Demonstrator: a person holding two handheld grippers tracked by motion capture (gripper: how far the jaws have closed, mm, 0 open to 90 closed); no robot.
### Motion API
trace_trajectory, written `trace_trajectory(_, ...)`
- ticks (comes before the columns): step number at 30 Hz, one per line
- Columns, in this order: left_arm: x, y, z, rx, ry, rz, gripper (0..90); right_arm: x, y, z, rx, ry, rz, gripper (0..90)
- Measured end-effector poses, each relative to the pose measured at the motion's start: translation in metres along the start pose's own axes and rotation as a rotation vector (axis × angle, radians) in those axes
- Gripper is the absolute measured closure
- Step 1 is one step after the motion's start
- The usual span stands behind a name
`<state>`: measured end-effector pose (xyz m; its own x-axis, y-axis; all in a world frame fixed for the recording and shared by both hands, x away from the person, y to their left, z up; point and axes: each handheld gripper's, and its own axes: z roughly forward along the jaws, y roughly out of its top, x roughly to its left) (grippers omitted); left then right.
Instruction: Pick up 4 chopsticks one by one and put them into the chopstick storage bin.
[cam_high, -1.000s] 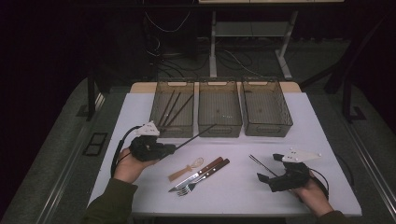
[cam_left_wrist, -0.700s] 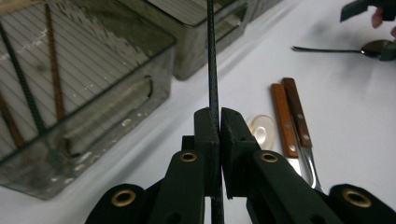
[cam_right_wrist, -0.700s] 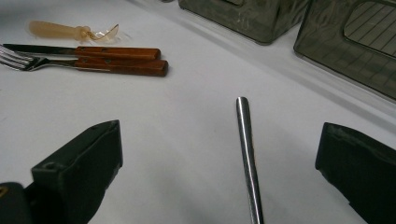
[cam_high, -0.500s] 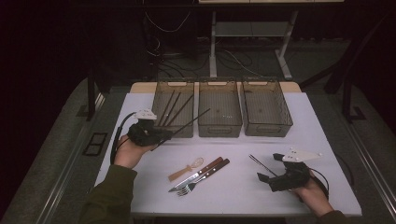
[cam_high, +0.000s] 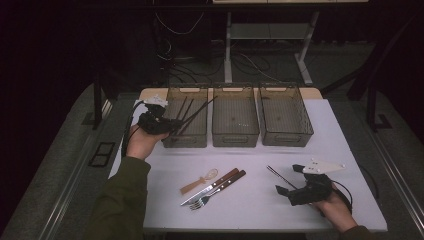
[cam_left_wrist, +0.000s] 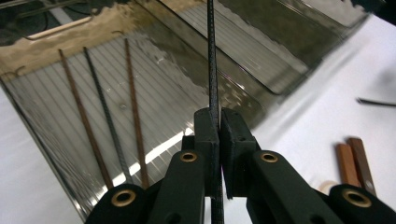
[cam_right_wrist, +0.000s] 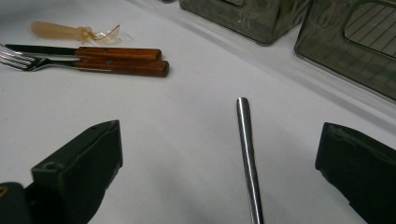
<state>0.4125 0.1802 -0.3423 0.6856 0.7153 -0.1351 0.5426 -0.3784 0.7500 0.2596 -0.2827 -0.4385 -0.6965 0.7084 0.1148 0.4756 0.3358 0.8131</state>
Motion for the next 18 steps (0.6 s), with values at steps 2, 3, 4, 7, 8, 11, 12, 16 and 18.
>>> trace_trajectory(2, 0.004, 0.004, 0.004, 0.002, 0.023, -0.022, 85.7, 0.000, 0.000, 0.000, 0.000, 0.000, 0.001, 0.9)
trace_trajectory(3, 0.007, 0.006, 0.006, 0.007, 0.030, -0.016, 85.7, 0.000, 0.000, 0.000, 0.000, 0.000, 0.002, 0.9)
trace_trajectory(4, 0.009, 0.008, 0.009, 0.010, 0.044, -0.032, 85.7, 0.000, 0.000, 0.000, 0.000, 0.000, 0.001, 0.9)
trace_trajectory(7, 0.014, 0.012, 0.018, 0.015, 0.077, -0.061, 85.7, 0.000, 0.000, 0.000, -0.001, 0.001, 0.001, 0.9)
trace_trajectory(8, 0.017, 0.013, 0.020, 0.022, 0.087, -0.049, 85.7, 0.000, 0.000, 0.000, -0.001, 0.002, 0.001, 0.9)
trace_trajectory(11, 0.022, 0.016, 0.028, 0.035, 0.126, -0.080, 85.7, 0.000, 0.000, -0.001, 0.000, 0.002, 0.001, 0.9)
trace_trajectory(12, 0.023, 0.017, 0.030, 0.040, 0.139, -0.087, 85.6, 0.000, 0.000, -0.001, -0.001, 0.002, 0.001, 0.9)
trace_trajectory(16, 0.030, 0.017, 0.040, 0.054, 0.176, -0.120, 85.7, 0.000, 0.000, -0.001, -0.002, 0.004, 0.000, 0.9)
trace_trajectory(18, 0.033, 0.016, 0.045, 0.064, 0.199, -0.136, 85.6, 0.000, 0.000, -0.001, -0.002, 0.004, -0.001, 0.9)
